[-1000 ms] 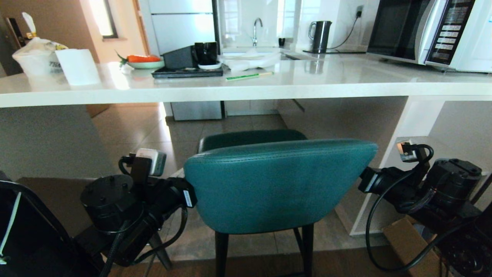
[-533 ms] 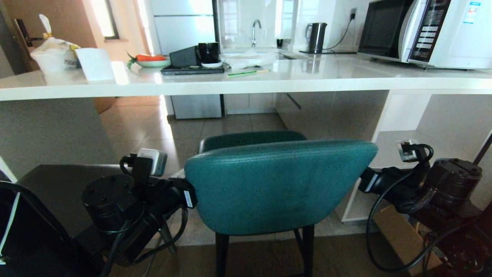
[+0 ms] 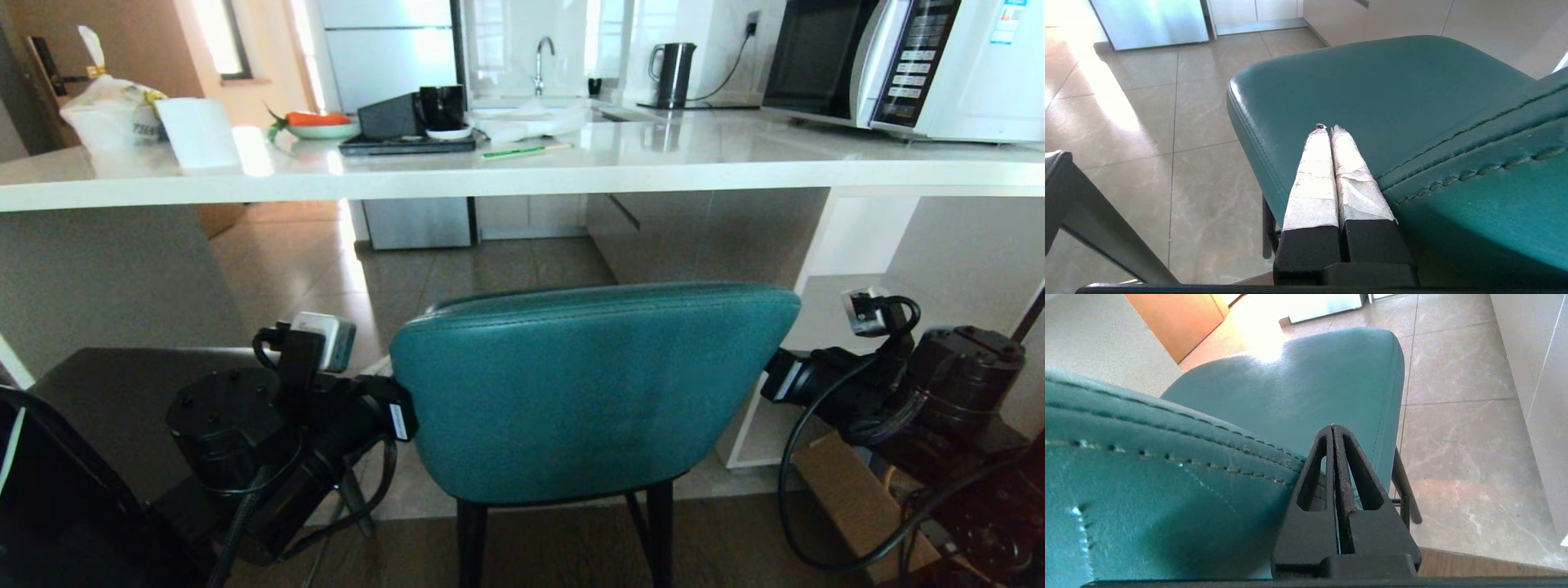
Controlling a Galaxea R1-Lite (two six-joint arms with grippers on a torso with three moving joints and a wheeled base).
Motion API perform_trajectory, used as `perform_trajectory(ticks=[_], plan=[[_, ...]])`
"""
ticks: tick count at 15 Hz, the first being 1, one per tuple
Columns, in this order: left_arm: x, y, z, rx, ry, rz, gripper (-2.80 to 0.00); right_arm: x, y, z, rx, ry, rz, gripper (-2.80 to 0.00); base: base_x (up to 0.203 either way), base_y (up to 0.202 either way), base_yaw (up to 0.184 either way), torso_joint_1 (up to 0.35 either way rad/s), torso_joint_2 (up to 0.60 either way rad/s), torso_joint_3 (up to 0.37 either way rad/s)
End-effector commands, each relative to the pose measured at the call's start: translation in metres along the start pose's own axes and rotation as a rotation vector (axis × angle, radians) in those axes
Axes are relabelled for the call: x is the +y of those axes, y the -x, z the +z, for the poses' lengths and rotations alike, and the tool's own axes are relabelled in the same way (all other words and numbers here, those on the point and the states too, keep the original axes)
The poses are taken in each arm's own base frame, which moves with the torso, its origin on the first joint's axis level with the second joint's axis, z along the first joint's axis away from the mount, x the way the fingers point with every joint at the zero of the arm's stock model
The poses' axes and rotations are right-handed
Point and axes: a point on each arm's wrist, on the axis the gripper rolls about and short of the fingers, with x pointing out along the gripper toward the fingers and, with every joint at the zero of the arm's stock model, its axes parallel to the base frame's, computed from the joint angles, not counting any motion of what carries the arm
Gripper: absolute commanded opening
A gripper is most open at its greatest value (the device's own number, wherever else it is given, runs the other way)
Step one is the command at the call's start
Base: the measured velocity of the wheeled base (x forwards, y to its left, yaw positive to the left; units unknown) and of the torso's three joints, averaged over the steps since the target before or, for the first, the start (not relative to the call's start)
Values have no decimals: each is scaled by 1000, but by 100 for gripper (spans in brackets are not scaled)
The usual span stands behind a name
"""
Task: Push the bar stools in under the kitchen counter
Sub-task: Pull the blue chair out from under the dining table
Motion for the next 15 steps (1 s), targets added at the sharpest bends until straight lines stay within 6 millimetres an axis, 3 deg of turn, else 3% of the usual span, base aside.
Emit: perform_trajectory(ticks=[1,5,13,15], plan=[[-2,3,4,-23,7,-8,-280,22,-3,4,-26,10,73,-280,0,0,0,0,0,0],[-2,7,8,-34,8,-11,-280,33,-6,-1,-11,3,60,-280,-160,0,2,4,4,5],[-1,6,4,-20,6,-7,-280,33,-6,-3,-6,0,58,-280,-194,0,-1,3,3,2],[1,3,-2,1,3,6,-280,33,-4,-5,2,-1,54,-280,-44,0,-2,-4,-1,1]])
